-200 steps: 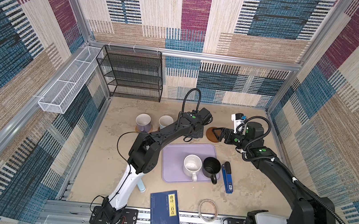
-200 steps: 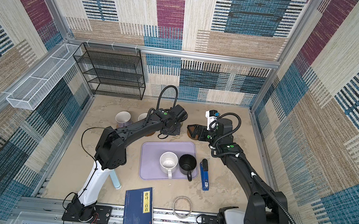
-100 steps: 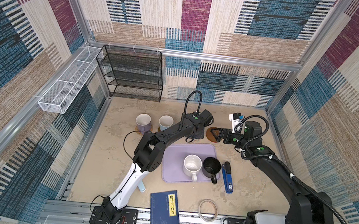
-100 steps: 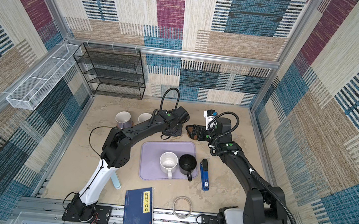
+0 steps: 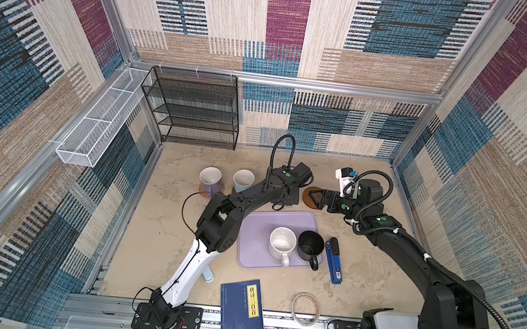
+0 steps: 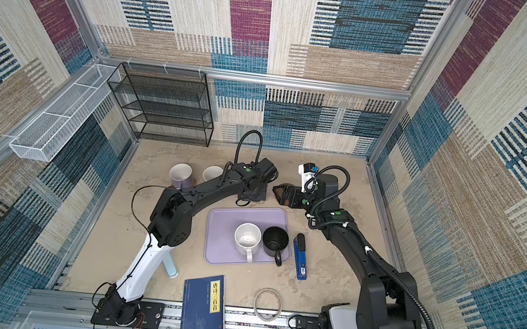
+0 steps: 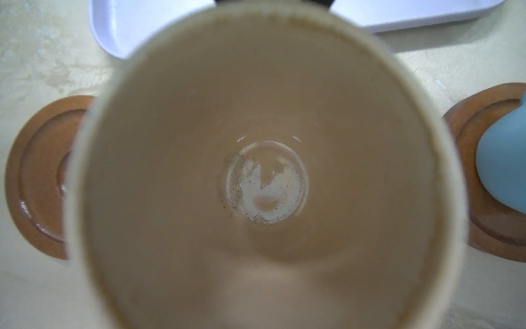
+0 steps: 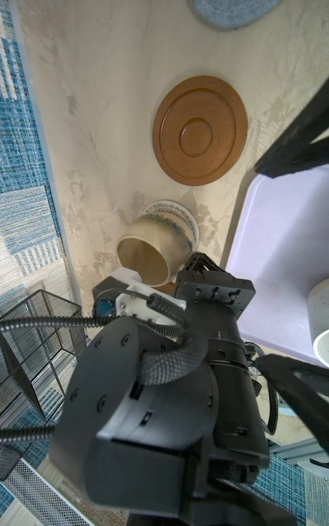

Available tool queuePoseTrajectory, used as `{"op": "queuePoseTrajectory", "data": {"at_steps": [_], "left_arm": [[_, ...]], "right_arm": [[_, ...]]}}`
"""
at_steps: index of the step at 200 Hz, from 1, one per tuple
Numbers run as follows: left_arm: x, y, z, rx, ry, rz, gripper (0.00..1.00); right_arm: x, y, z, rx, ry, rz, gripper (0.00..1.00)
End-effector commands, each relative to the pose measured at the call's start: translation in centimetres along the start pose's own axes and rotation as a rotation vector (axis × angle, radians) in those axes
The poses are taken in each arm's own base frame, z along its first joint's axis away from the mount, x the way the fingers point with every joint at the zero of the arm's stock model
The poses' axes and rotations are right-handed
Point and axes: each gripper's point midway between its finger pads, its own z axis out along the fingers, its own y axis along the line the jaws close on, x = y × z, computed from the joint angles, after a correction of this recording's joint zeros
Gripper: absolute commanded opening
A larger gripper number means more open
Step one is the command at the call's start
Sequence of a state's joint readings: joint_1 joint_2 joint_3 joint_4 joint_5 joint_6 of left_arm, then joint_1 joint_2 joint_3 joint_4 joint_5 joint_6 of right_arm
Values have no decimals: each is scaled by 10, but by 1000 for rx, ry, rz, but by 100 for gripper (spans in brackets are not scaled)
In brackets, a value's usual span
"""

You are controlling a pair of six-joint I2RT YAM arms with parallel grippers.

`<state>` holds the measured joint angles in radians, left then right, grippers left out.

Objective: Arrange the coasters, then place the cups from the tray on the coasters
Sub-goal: 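Lower the beige mug onto the multicolored beaded coaster with the left gripper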

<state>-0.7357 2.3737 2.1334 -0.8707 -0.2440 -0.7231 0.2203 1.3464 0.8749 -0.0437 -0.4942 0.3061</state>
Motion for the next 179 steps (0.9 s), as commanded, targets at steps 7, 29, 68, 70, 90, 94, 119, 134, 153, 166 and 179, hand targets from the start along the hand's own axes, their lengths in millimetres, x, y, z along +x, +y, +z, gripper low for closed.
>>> {"op": "queuePoseTrajectory", "data": {"at_steps": [7, 29, 68, 70, 90, 94, 119, 134, 153, 166, 179], "left_arm": [[-3, -4, 3, 13, -20, -35, 0], [1, -2, 6, 15, -12, -36, 9], [0, -2, 4, 16, -14, -43, 31], [0, -2, 4, 17, -16, -44, 32], [-2, -4, 3, 38, -22, -57, 40], [-1, -6, 2, 47, -21, -56, 40], [-2, -6, -2, 57, -21, -61, 46], [-3, -7, -4, 66, -25, -65, 51], [-3, -10, -10, 93, -26, -71, 51], [-3, -12, -14, 111, -26, -79, 50], [-2, -14, -18, 125, -24, -80, 50]], "right_arm": [[-6, 1, 0, -2, -26, -21, 99], [-6, 1, 0, -1, -25, -21, 99], [-5, 0, 0, -1, -24, -20, 99], [-5, 0, 1, 0, -22, -19, 99], [-5, -1, 0, 1, -22, -18, 100], [-4, -1, 1, 4, -22, -16, 99], [-4, -2, 1, 5, -18, -15, 100], [-4, -2, 1, 6, -18, -16, 99], [-5, -2, 0, 12, -19, -17, 100], [-5, -2, -1, 15, -20, -18, 99], [-4, -2, -1, 17, -18, -17, 99]]}}
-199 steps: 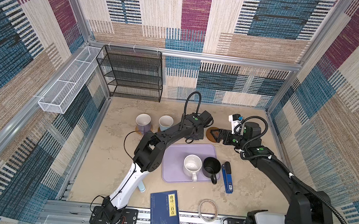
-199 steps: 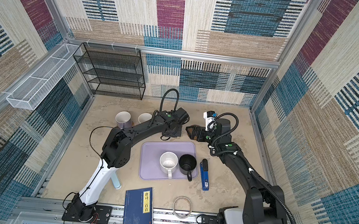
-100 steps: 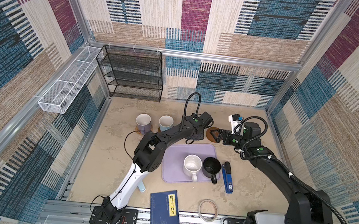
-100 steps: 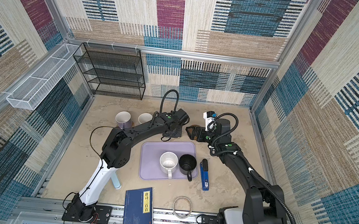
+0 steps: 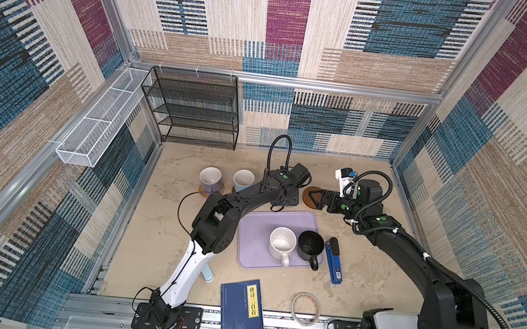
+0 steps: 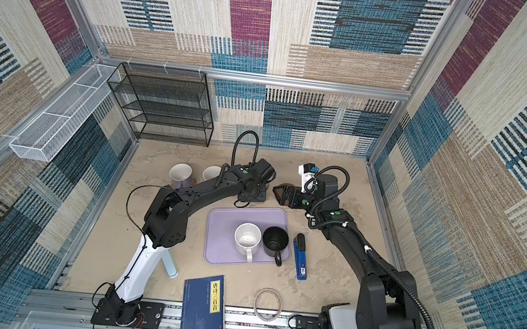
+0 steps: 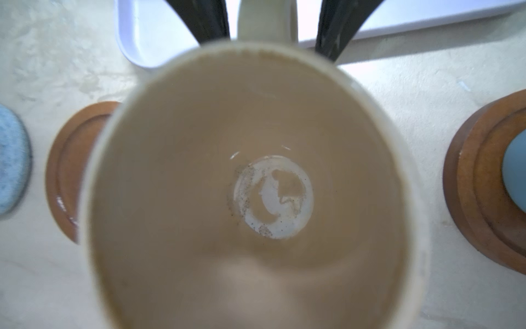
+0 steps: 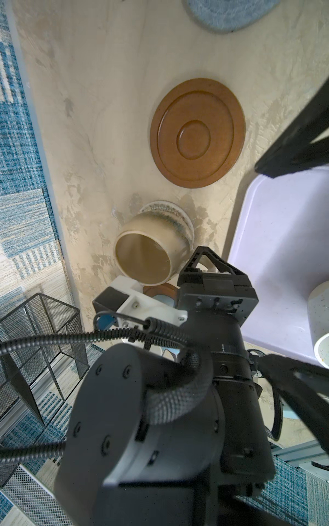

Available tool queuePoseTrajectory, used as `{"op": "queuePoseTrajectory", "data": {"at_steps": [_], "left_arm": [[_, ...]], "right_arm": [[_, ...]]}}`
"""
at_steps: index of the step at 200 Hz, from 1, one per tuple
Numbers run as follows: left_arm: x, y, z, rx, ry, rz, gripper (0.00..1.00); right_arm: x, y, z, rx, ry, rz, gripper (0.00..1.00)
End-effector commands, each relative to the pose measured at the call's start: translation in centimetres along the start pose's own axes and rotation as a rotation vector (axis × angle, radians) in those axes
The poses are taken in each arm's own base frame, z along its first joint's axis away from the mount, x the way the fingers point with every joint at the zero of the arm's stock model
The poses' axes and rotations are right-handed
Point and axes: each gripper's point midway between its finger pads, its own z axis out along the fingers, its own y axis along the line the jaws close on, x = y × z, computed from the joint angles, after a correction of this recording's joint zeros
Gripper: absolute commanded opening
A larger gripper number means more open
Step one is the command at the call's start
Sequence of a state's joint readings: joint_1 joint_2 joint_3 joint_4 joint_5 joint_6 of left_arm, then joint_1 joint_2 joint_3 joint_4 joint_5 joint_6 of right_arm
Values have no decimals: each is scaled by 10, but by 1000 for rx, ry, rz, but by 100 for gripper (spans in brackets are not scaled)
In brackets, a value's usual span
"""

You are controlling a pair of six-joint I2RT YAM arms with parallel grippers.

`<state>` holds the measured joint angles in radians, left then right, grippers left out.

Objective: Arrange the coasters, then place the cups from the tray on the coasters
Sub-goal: 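Lower the beige mug onto the multicolored beaded coaster with the left gripper, then open the left gripper and withdraw it while the right gripper moves over the tray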

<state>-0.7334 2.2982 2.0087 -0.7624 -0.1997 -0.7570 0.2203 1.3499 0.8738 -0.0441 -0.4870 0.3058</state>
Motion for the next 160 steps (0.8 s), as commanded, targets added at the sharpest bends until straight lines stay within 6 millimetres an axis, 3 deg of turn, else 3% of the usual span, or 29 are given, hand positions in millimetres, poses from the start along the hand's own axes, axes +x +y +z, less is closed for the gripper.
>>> {"op": "queuePoseTrajectory", "data": {"at_steps": [1, 105, 160], "left_arm": [[-4, -10, -10, 54, -10, -32, 50], [11, -23, -16, 156, 36, -73, 49], [-1, -11, -34, 120, -28, -65, 51]], "right_arm": [[-6, 0, -2, 9, -20, -19, 100], [-6, -2, -2, 22, -17, -20, 100], [-7, 1, -6, 21, -12, -12, 100]]}}
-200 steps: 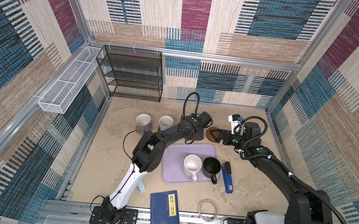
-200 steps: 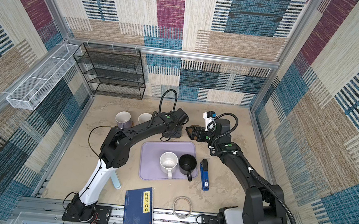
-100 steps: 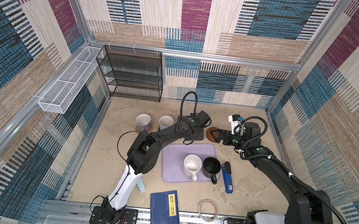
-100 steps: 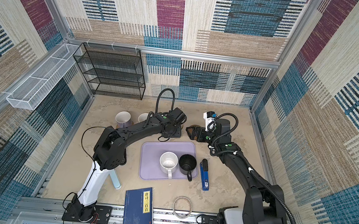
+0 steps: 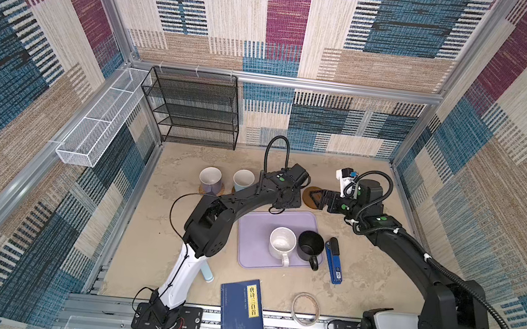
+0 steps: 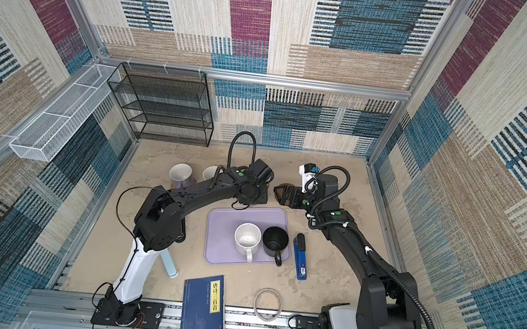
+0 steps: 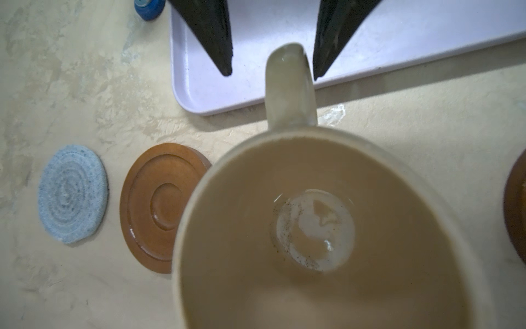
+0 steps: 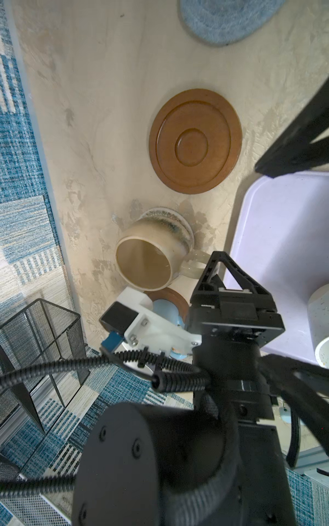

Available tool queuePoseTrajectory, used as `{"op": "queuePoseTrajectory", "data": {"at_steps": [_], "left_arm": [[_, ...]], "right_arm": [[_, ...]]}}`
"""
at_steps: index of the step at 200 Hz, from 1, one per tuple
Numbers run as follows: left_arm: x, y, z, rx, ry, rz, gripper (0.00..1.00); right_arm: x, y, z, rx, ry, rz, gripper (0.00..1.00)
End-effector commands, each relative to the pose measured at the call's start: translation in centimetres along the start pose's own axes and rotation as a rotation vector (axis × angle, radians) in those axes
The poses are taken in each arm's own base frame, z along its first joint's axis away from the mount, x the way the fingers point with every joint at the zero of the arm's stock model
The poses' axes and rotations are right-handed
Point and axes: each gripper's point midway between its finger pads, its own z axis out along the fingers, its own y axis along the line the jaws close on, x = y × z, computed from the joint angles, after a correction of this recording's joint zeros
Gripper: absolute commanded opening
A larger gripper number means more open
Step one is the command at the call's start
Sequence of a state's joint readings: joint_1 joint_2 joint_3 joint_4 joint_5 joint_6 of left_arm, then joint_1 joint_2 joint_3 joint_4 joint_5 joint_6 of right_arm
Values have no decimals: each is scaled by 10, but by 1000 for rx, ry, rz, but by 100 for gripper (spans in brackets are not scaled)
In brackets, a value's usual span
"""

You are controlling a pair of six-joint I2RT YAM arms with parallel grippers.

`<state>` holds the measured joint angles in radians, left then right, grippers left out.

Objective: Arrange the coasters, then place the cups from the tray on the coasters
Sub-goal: 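Open the left gripper and withdraw it while the right gripper moves over the tray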

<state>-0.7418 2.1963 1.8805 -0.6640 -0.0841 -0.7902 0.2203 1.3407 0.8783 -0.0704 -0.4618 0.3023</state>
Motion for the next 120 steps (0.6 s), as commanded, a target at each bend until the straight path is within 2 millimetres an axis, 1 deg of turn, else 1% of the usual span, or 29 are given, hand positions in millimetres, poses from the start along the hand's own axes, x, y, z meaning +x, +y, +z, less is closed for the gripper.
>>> {"op": "queuePoseTrajectory", "data": {"at_steps": [1, 22, 35, 62, 67, 72, 77, 80, 98, 106, 120], "left_arm": [[-13, 3, -15, -15, -62, -24, 51], [-17, 7, -28, -16, -77, -17, 55], [-19, 7, -39, -3, -91, -9, 61], [-24, 6, -64, 37, -125, -2, 75], [-25, 5, -69, 50, -136, 0, 79], [-26, 5, -74, 58, -144, -1, 85], [-27, 5, -79, 65, -152, 0, 94], [-28, 5, -83, 72, -155, 0, 96], [-32, 4, -104, 107, -179, 12, 100], [-33, 6, -113, 116, -186, 17, 100], [-30, 7, -124, 145, -179, 32, 100]], "right_arm": [[-7, 5, -4, -6, -13, -14, 100], [-6, 7, -10, 4, -1, -10, 100], [-5, 9, -15, 21, 8, -7, 100], [0, 25, -23, 35, 42, -26, 100], [2, 27, -23, 47, 50, -27, 99], [3, 30, -24, 56, 56, -29, 100], [4, 34, -24, 58, 61, -34, 100], [4, 36, -25, 63, 60, -37, 100], [10, 48, -29, 74, 61, -45, 100], [14, 56, -32, 52, 64, -44, 100], [21, 63, -36, 48, 78, -40, 99]]}}
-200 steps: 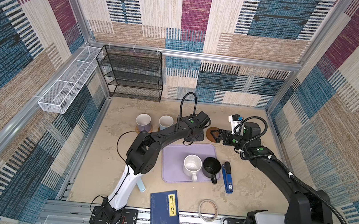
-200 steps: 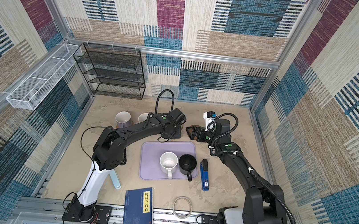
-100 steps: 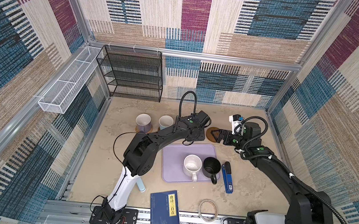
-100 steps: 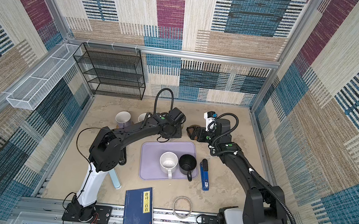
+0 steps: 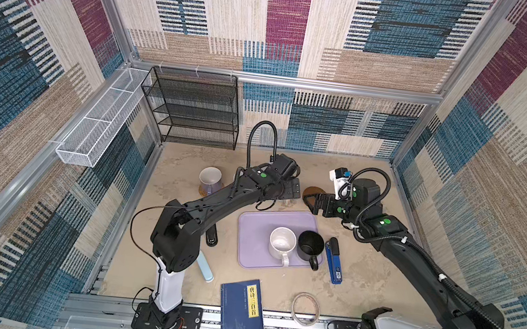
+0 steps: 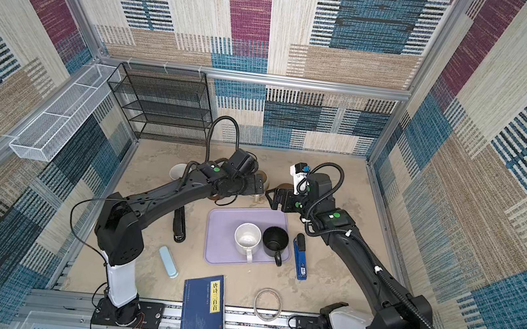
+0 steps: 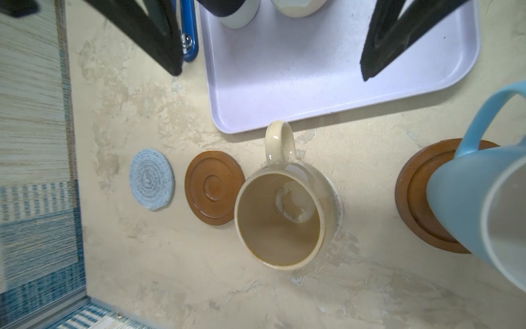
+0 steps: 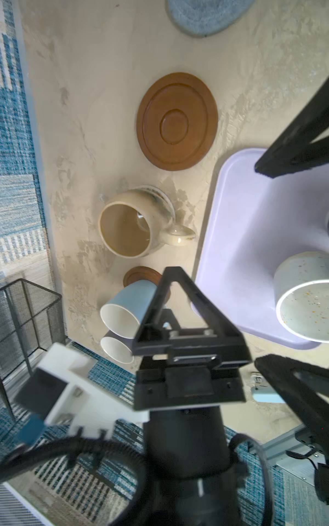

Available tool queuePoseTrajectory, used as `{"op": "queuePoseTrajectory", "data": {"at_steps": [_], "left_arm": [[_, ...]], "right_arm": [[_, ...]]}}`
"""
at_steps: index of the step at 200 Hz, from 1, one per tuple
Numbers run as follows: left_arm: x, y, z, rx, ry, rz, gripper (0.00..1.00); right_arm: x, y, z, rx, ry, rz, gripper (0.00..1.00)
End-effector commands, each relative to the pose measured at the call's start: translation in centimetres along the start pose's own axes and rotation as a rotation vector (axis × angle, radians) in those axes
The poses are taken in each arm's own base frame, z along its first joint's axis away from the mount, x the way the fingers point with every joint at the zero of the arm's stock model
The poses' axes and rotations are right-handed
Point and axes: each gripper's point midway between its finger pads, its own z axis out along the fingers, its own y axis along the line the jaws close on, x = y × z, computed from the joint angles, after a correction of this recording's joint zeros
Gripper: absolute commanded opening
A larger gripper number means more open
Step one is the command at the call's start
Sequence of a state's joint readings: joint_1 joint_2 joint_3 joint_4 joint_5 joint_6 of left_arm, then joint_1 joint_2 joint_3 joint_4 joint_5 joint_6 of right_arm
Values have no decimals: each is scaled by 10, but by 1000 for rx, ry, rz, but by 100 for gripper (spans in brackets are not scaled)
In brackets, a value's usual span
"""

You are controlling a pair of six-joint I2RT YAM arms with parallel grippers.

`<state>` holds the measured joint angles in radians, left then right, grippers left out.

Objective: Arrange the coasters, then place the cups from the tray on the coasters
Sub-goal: 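Open the left gripper and withdraw it while the right gripper moves over the tray, then lower the right gripper onto the white speckled mug and grasp its rim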

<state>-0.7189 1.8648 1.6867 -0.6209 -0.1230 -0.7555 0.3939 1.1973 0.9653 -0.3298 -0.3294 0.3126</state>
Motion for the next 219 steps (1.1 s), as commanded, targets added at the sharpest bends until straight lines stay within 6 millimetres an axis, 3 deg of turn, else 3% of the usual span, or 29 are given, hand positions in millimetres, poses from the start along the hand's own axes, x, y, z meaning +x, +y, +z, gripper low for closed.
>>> {"op": "queuePoseTrajectory", "data": {"at_steps": [1, 32, 55, 94, 125, 174, 219], "left_arm": [[-5, -6, -20, 67, -13, 31, 100], [9, -7, -41, 198, 34, 53, 99], [24, 10, -58, 214, 71, 67, 100], [74, 33, -78, 303, 175, 32, 100], [100, 46, -87, 333, 224, 34, 100], [114, 42, -85, 407, 260, 12, 99], [103, 51, -89, 332, 219, 20, 100]], "right_arm": [[11, 2, -6, 40, 18, 24, 100], [34, 12, -11, 50, 68, 15, 100], [54, 20, -16, 50, 106, 21, 100], [88, 36, -26, 44, 198, 19, 100], [105, 51, -29, 17, 234, 33, 97], [113, 68, -32, 5, 246, 47, 87], [141, 81, -24, 3, 316, 59, 69]]}}
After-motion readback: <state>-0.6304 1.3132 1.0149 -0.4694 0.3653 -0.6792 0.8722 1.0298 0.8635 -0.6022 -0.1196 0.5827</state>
